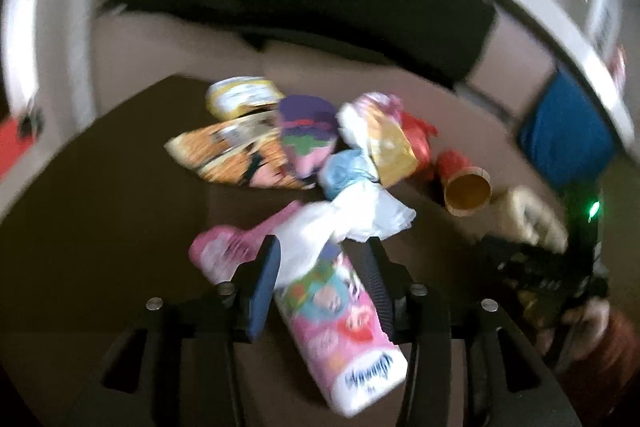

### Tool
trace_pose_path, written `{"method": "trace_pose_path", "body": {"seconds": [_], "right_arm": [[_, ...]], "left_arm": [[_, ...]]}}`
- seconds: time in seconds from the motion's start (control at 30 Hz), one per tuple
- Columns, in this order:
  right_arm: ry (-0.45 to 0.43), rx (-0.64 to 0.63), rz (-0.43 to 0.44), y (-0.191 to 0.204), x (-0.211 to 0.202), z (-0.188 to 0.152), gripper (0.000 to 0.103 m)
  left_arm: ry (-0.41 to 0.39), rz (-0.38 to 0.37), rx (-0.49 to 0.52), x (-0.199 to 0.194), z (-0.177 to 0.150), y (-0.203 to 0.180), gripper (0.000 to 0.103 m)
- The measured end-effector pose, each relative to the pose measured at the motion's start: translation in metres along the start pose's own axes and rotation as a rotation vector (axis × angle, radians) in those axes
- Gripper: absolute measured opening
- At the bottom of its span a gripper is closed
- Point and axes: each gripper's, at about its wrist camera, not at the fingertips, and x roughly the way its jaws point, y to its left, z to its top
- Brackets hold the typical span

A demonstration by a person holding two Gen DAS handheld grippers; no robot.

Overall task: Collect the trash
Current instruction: 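Grasp the white tissue with the left tool while the right tool grasps the pink tissue pack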

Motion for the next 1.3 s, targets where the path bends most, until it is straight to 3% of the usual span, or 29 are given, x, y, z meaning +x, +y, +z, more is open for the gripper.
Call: {"method": "trace_pose_path", "body": {"seconds": [0.07, 0.17, 0.23, 0.37, 0.47, 0.67, 0.73, 0.8, 0.9, 1.0, 1.13, 1.3], "right_arm": [[0.004, -0.001, -0.001, 0.002, 0.001, -0.001, 0.077], [0.005, 0.005, 0.008, 0.0, 0.001, -0.001, 0.077], [0.004, 0.018, 0.011, -0.002, 0.001, -0.001, 0.077], [0.018, 0.028, -0.022, 0.003, 0.004, 0.001, 0.078], [0.029, -0.015, -0.053, 0.01, 0.006, 0.0, 0.081], [0.074, -0.082, -0.027, 0.017, 0.005, -0.004, 0.088], [0.079, -0.088, -0.035, 0.023, 0.003, -0.007, 0.083], [0.084, -0.078, 0.017, 0.034, 0.001, -0.009, 0.077], [0.068, -0.077, 0.078, 0.058, -0.002, -0.007, 0.074], [0.02, -0.13, 0.077, 0.1, -0.001, -0.002, 0.074], [0.0, -0.207, 0.035, 0.153, 0.014, -0.001, 0.074], [0.034, -0.234, 0.013, 0.184, 0.033, -0.007, 0.068]], "left_arm": [[0.036, 0.007, 0.101, 0.017, 0.01, -0.01, 0.045], [0.094, 0.058, 0.148, 0.04, 0.016, -0.012, 0.045], [0.12, 0.097, 0.12, 0.053, 0.018, -0.007, 0.045], [0.138, 0.089, 0.053, 0.062, 0.016, 0.004, 0.043], [0.148, 0.08, 0.016, 0.06, 0.016, 0.006, 0.026], [0.048, 0.043, -0.09, 0.015, 0.02, 0.011, 0.02], [-0.001, 0.033, -0.139, -0.007, 0.02, 0.018, 0.02], [-0.047, 0.036, -0.18, -0.029, 0.02, 0.028, 0.02], [-0.105, 0.102, -0.191, -0.054, 0.017, 0.037, 0.02], [-0.156, 0.185, -0.185, -0.073, 0.011, 0.044, 0.02], [-0.187, 0.209, -0.217, -0.089, 0.004, 0.054, 0.02], [-0.217, 0.233, -0.213, -0.1, -0.002, 0.059, 0.02]]}}
